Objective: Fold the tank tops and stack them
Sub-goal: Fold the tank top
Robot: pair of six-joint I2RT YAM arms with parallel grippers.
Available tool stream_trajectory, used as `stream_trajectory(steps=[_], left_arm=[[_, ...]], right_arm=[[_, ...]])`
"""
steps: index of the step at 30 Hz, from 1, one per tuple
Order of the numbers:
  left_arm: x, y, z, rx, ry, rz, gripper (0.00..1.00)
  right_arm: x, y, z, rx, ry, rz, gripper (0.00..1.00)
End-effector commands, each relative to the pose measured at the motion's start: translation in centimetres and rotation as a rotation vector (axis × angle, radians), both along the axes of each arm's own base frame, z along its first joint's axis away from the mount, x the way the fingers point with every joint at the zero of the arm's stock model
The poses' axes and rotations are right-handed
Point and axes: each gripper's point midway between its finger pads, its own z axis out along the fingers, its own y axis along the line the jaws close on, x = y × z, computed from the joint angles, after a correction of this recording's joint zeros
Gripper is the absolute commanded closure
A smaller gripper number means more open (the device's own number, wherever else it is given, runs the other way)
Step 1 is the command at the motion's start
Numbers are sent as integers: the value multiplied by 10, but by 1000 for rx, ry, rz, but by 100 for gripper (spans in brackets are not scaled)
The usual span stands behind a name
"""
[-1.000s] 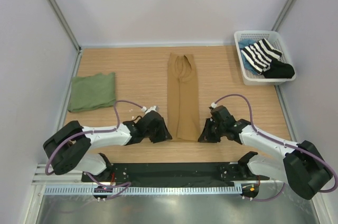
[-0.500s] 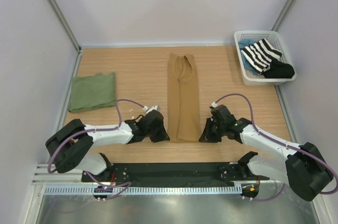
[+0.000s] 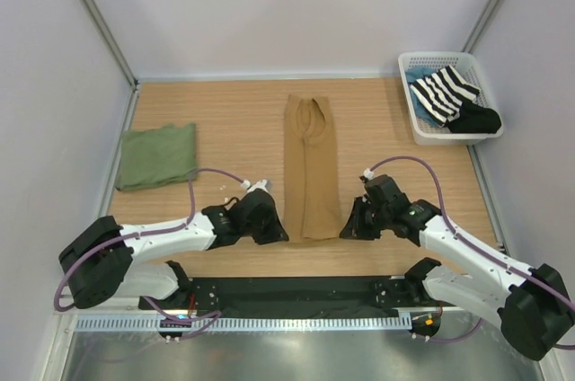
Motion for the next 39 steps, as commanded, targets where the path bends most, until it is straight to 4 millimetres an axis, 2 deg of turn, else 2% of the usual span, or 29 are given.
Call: stream_trajectory(steps=[1,4,8,13,17,20,21,23,24,26,28,29,30,31,32,33,35,37,39], left_arm=[[-4,-9,26,-60,-19,-21,100],[-11,-10,32,-62,-25,-32,100],[-22,-12,34,-64,-33,-33,100],[-38,-16,31,-64,-23,-36,100],[-41,-14,28,-68,-9,-17,100],[-35,-15,38,-87,-34,1,100],[-30,-9,41,-68,-56,20,100],[-19,-9,53,-67,-81,42,100],[-10,-5,57,-65,-88,63,100],[-1,-1,65,-49,-99,73,100],[12,5,67,-42,-98,94,100],[18,3,72,-48,-104,100,100],[28,7,74,-47,-104,122,100],[31,6,71,-35,-89,106,100],[37,7,71,-32,-82,108,100],[50,7,80,-43,-91,129,100],[61,7,79,-29,-89,123,100],[79,7,89,-36,-105,145,100],[91,7,85,-21,-88,138,100]], right_arm=[[2,8,32,51,-43,24,99],[-1,4,41,52,-60,18,99],[-15,2,39,74,-31,29,99],[-23,-3,41,93,-43,17,99],[-26,-7,38,82,-46,19,99],[-19,-11,45,50,-84,16,99],[-13,-10,53,50,-110,14,99],[-3,-11,57,6,-140,23,99],[6,-9,70,3,-174,22,99],[17,-11,71,-55,-177,18,99],[37,-11,86,-92,-238,3,99],[43,-9,83,-113,-228,6,99],[54,-5,94,-113,-261,11,99],[60,-2,96,-118,-268,14,99],[66,0,89,-146,-245,19,99],[76,2,97,-155,-269,4,99],[88,4,91,-186,-259,5,99],[103,7,95,-187,-277,1,99],[117,9,92,-205,-262,-3,99]])
